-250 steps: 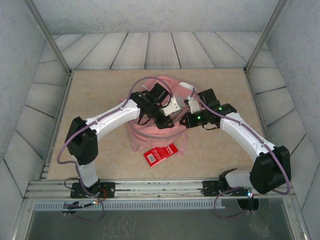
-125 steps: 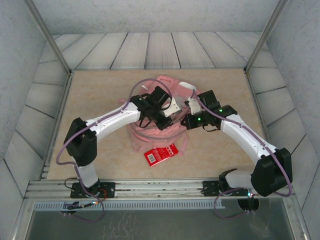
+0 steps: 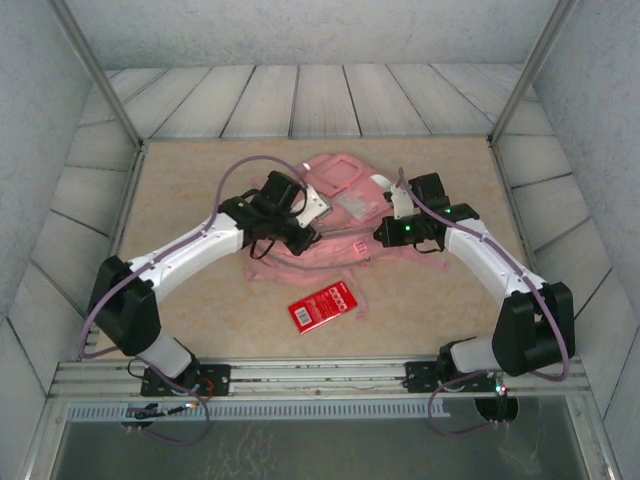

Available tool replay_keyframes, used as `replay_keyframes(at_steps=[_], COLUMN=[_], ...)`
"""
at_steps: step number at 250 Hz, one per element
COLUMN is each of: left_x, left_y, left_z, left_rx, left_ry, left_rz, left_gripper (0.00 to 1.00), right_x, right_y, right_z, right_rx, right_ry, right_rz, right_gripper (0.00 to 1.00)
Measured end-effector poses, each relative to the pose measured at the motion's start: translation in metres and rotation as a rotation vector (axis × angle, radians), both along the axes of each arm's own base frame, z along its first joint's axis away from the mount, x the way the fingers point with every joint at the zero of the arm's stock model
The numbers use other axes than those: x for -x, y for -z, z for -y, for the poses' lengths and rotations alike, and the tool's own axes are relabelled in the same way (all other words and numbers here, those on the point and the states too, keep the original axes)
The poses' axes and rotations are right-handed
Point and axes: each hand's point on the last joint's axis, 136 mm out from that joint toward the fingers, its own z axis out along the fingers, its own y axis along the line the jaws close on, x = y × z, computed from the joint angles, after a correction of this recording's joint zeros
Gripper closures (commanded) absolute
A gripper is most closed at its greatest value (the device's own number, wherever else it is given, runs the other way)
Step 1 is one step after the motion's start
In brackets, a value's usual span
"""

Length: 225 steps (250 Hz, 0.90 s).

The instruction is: Pack the student bag

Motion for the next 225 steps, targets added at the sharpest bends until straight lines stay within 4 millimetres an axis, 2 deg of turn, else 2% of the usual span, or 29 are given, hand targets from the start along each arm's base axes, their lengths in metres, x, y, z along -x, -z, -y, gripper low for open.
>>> replay_keyframes(at_steps=[38, 82, 151, 225], left_x=[-0.004, -0.004, -0.001, 0.004], left_y=[-0.002, 0.002, 0.014, 0.029], left_z=[-0.01, -0.012, -0.007, -0.004], left_rx=[0.044, 0.068, 0.086, 0.098], left_ry=[-0.028, -0.03, -0.014, -0.002], left_rz=[0.013, -0.005, -0.066, -0.115], left_gripper=[1.0, 1.0, 1.0, 1.0], right_x=[-0.003, -0.003, -0.001, -0.005], right_y=[-0.004, -0.004, 0.011, 0.031], right_z=[-0.006, -0.01, -0.008, -0.01], right_rx=[-0.037, -0.08, -0.089, -0.091], right_ry=[-0.006, -0.021, -0.025, -0.025], right_rz=[0.01, 0.0, -0.049, -0.13], right_gripper=[1.0, 1.0, 1.0, 0.93])
